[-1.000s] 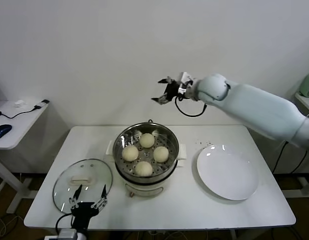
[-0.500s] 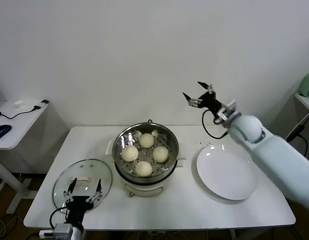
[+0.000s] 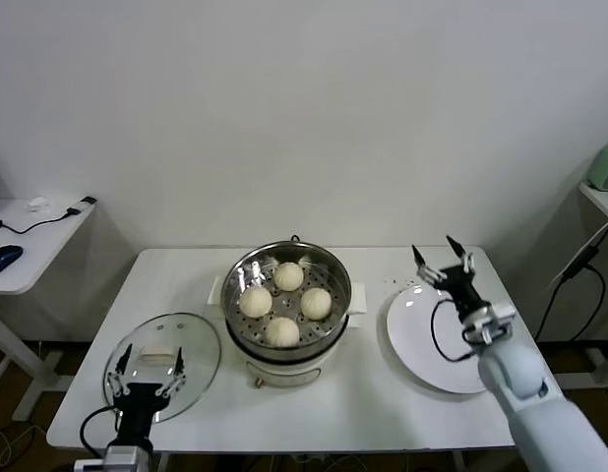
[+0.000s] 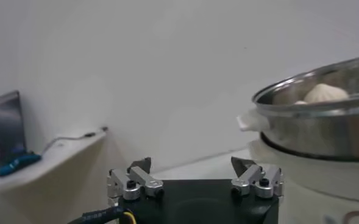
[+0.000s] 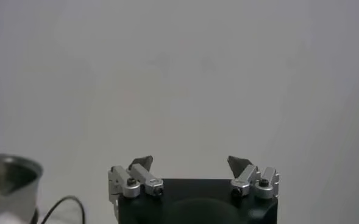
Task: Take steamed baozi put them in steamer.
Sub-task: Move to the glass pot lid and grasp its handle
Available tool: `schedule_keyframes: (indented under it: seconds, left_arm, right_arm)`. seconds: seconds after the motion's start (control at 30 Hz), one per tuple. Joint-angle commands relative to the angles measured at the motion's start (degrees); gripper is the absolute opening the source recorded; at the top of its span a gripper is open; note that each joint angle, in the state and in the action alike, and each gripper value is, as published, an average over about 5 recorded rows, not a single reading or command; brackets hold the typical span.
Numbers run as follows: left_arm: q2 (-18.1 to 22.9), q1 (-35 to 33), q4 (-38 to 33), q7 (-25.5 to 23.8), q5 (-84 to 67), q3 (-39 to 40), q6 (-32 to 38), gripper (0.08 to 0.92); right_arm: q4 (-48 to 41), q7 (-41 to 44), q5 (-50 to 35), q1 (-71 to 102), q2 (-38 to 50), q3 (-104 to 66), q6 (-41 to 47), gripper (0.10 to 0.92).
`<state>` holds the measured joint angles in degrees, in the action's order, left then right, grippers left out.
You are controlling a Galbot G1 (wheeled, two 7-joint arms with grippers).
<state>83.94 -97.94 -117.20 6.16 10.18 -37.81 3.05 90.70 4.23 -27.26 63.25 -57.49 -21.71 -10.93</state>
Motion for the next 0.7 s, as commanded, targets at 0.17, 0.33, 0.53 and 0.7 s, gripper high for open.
schedule_keyframes:
  seconds: [0.17,0.33,0.53,0.7]
  left_arm:
    - [-1.44,0.91,7.01,14.62,29.05,-1.31,9.99,0.823]
    - [-4.01,0.14,10.6,19.3,47.34,-2.45,9.57,0.823]
    - [-6.82,0.83,17.47,20.5,60.31,-2.43,7.09,0.823]
    - [-7.41,4.4,22.68,19.75,64.22,-2.28,3.68,0.823]
  right_arm:
    - [0.66,-0.86,3.36,22.83,-8.0,-7.13,-6.21,0.823]
    - [1.31,-3.34,2.59,25.06,-6.76,-4.36,-4.22,0.823]
    - [1.21,-4.51,2.28,24.89,-7.34,-4.46,-2.69,0.823]
    - [1.66,-5.77,2.89,24.73,-7.18,-5.3,-1.16,0.823]
